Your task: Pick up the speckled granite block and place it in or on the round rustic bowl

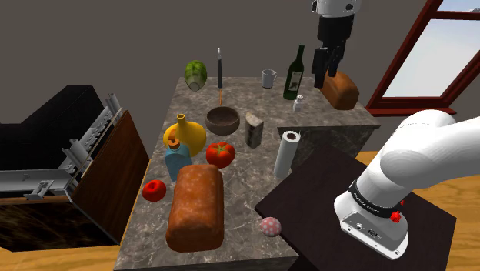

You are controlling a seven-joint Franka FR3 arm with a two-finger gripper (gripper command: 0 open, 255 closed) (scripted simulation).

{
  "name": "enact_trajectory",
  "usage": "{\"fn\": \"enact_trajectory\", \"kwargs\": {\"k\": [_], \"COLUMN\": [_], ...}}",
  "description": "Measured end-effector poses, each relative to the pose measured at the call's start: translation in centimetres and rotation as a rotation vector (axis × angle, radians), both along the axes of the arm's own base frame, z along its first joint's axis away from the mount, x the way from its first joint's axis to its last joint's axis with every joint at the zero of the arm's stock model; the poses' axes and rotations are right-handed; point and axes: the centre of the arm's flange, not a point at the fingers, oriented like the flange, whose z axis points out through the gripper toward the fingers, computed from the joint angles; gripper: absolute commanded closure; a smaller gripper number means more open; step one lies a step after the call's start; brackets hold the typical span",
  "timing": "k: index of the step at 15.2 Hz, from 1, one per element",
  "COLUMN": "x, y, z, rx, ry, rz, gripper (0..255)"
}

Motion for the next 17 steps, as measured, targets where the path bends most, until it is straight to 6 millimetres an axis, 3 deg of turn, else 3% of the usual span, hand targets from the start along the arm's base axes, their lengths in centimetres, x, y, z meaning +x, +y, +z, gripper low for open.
{"fn": "enact_trajectory", "kwargs": {"k": [5,17], "x": [2.3,11.6], "y": [0.4,2.1], "z": [-2.9,-14.8], "rx": [-0.005,-0.025], "ry": [-0.011,-0.058], "rz": [0.008,0.043], "gripper": [0,0]}}
